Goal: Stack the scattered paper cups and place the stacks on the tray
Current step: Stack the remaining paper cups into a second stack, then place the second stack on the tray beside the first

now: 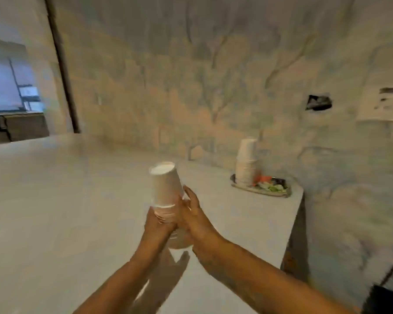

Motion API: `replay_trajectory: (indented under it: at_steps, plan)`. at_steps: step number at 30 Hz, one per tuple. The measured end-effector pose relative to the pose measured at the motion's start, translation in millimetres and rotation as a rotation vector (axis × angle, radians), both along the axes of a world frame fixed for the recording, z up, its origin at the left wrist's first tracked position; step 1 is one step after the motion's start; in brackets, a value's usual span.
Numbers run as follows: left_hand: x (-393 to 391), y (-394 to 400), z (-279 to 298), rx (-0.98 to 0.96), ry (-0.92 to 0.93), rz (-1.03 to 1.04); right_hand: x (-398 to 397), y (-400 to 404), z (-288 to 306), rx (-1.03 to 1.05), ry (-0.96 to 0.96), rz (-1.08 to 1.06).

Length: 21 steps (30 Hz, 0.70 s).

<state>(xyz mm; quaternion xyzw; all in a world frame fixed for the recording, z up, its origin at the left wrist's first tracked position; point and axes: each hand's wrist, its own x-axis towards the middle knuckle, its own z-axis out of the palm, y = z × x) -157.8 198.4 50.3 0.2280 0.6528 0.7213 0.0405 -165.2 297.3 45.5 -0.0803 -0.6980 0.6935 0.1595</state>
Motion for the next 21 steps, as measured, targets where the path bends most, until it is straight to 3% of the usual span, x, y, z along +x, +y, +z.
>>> replay_trajectory:
  at_steps: [11, 17, 21]
  plan:
    - [-37.9, 160.6, -6.0, -0.024, -0.034, -0.163, -4.4, 153.1, -2.7, -0.179, 0.078, -0.242]
    - [-46.0, 232.3, -1.4, -0.06, -0.004, -0.206, -10.4, 214.4, 0.3, 0.106, 0.153, -0.498]
    - [-56.2, 268.7, 0.4, -0.111, 0.105, -0.264, -21.0, 258.9, -0.2, 0.091, 0.15, -0.566]
